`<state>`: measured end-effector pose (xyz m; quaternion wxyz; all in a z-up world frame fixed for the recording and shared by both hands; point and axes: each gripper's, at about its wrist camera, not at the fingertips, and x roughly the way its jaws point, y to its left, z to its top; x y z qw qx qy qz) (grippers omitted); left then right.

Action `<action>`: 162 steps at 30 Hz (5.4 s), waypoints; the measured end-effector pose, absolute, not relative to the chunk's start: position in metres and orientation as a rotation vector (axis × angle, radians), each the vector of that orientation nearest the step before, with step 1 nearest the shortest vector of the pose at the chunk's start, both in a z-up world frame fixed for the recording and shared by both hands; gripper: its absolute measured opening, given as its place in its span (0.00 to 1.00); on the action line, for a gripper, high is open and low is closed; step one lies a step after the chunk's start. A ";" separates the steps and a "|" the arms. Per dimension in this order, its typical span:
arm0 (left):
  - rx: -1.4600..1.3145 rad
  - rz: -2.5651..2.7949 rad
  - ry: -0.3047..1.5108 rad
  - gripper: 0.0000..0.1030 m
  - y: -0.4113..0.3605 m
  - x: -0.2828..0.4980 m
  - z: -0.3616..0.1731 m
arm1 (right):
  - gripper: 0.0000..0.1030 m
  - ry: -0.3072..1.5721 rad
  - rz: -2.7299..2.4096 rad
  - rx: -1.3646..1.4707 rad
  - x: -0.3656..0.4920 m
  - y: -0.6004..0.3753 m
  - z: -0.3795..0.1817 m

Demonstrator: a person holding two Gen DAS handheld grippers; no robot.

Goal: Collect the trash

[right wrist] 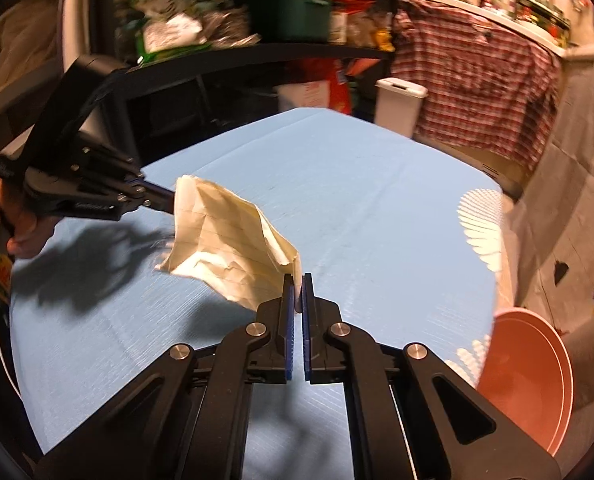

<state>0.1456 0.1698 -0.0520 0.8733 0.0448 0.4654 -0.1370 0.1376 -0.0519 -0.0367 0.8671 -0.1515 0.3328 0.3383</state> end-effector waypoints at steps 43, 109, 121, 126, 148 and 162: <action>0.077 -0.295 0.752 0.00 0.075 0.122 0.056 | 0.03 0.639 0.221 0.113 0.138 -0.252 0.034; 0.024 -0.451 0.687 0.46 -0.058 0.144 0.055 | 0.61 0.583 0.004 0.145 0.136 -0.304 0.022; -0.054 -0.317 0.671 0.65 -0.021 0.061 0.045 | 0.69 0.499 -0.047 0.123 0.039 -0.279 0.047; -0.047 -0.284 0.647 0.66 -0.026 0.030 0.034 | 0.71 0.534 -0.068 0.084 0.014 -0.261 0.042; -0.070 -0.212 0.671 0.68 -0.027 0.031 0.012 | 0.73 0.569 -0.085 0.022 0.009 -0.249 0.027; -0.076 -0.216 0.685 0.68 -0.028 0.032 0.008 | 0.73 0.574 -0.087 0.024 0.013 -0.248 0.026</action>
